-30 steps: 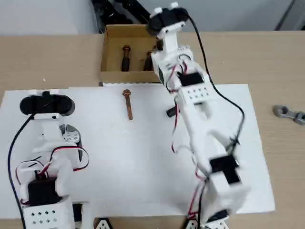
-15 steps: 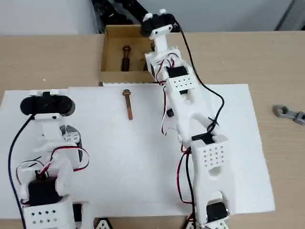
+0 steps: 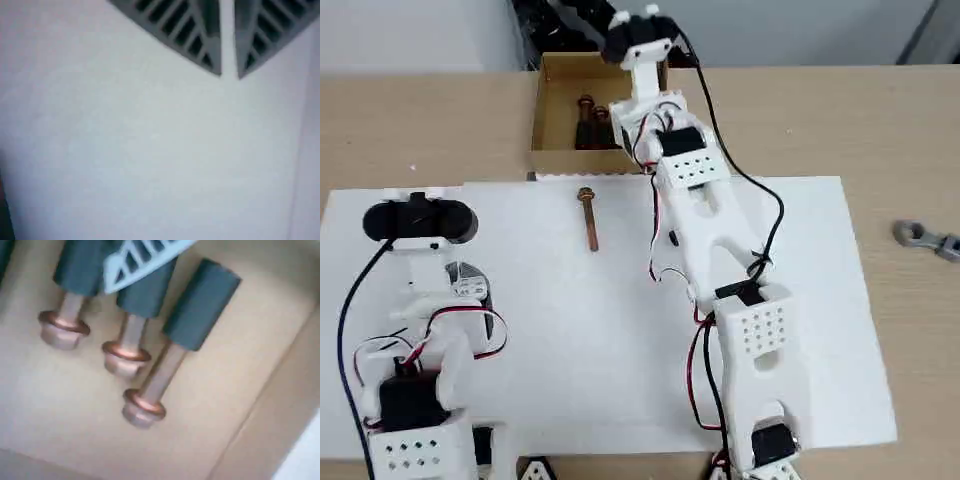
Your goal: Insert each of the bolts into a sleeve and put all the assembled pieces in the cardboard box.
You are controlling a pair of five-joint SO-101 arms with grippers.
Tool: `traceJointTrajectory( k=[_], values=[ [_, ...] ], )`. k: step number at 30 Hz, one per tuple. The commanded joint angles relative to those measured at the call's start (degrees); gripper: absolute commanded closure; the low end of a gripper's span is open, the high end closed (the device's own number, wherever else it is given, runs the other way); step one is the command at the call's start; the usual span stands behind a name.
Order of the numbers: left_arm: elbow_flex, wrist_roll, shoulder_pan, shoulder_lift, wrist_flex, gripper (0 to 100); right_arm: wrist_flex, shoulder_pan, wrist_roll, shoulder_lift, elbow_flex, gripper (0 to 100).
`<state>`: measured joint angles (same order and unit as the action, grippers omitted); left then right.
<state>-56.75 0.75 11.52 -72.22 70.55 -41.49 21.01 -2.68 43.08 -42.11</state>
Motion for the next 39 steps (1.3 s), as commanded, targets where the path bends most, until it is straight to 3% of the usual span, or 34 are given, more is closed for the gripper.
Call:
traceJointTrajectory(
  k=[1,5,13,18,21,26,31,39],
  values=[
    [0.8,0.3,0.2,0.2,0.4,98,-9.6,-0.4,-0.4,-1.7,-10.0,82.9],
    [3.2,2.1,0.4,0.3,3.2,89,-26.9,-0.4,-0.5,-1.6,-21.0,82.9],
    [10.7,3.1,0.1,12.7,4.6,88,-53.0,-1.7,-0.6,-1.5,-43.1,82.8],
    [23.9,6.2,-0.1,30.1,3.8,83,-56.0,-3.6,-0.5,-4.0,-44.3,82.9],
    [34.6,6.3,-2.7,40.8,8.4,83,-56.1,-4.0,-1.5,-11.2,-35.6,84.2],
    [49.5,6.0,-9.8,58.4,16.1,83,-55.4,-3.3,-1.8,-28.5,-6.5,85.6],
    [60.5,6.9,-14.2,72.4,19.0,83,-54.7,-3.8,-1.8,-45.2,14.9,85.5],
    [78.4,17.1,-17.8,88.4,21.8,83,-53.7,-8.7,-1.8,-57.3,35.6,85.5]
  ],
)
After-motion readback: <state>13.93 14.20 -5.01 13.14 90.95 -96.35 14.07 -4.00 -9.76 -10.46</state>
